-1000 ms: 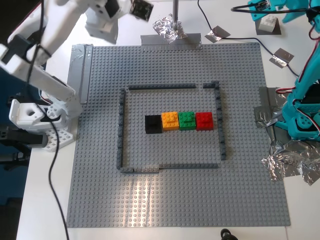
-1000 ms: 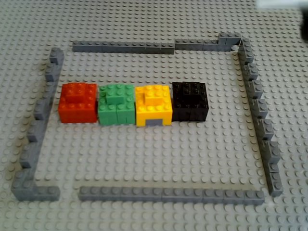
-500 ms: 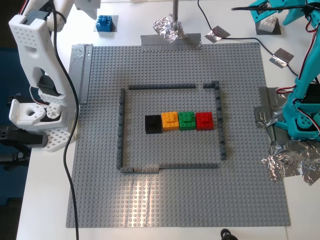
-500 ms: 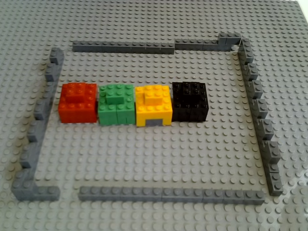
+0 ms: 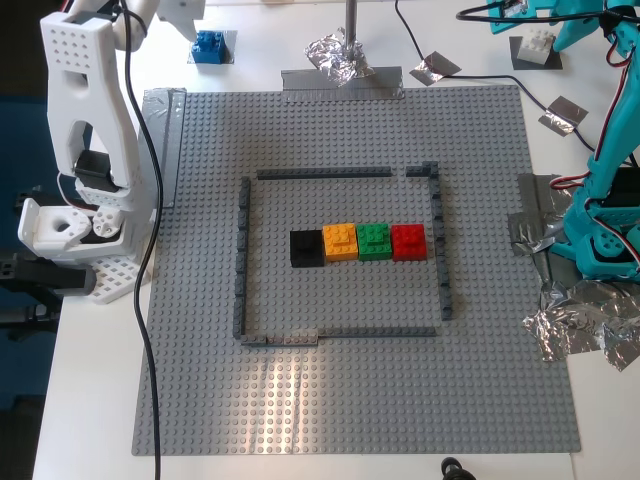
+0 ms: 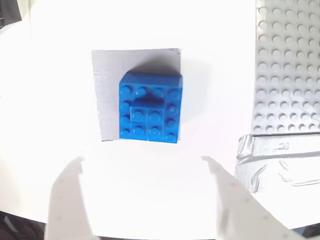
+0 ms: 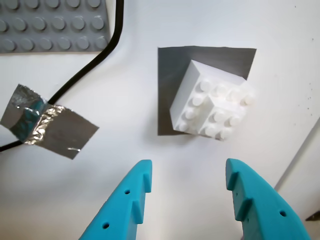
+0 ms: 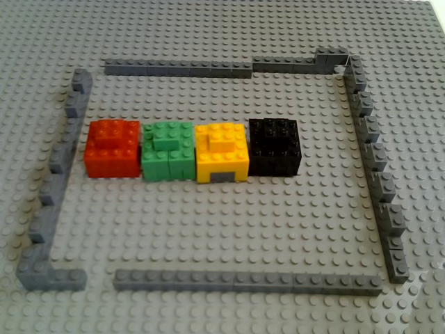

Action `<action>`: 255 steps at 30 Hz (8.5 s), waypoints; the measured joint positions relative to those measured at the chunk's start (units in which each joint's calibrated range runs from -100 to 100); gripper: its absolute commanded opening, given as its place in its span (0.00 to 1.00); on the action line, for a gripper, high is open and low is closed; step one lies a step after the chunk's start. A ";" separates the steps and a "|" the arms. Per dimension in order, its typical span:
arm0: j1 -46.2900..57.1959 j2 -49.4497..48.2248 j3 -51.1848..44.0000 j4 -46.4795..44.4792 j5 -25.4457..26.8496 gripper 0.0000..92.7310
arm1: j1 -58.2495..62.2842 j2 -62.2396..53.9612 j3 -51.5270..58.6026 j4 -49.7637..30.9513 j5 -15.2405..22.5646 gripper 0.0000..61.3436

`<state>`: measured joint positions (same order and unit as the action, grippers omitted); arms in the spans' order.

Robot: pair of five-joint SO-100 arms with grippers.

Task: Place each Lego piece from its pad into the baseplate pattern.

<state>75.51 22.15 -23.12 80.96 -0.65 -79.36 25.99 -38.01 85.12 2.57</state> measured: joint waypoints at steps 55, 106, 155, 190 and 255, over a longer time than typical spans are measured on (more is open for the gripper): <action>-2.22 13.78 -14.54 0.43 -5.85 0.13 | 2.55 0.09 -0.68 -2.09 0.54 0.00; 2.07 11.67 -17.07 4.61 -8.15 0.16 | 70.64 -70.73 66.54 10.38 -2.54 0.00; -4.29 3.63 -12.00 6.26 -4.96 0.00 | 81.45 -48.88 76.21 -16.89 -2.54 0.12; -34.04 -36.43 22.73 6.17 3.45 0.00 | 72.55 -54.06 59.09 2.90 -1.56 0.00; -76.14 -36.86 32.29 5.65 -0.57 0.00 | 0.91 -34.02 43.33 -10.78 -2.69 0.00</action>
<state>-0.63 -14.71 9.17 86.61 -1.23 -78.45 -8.03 5.32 74.34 -0.12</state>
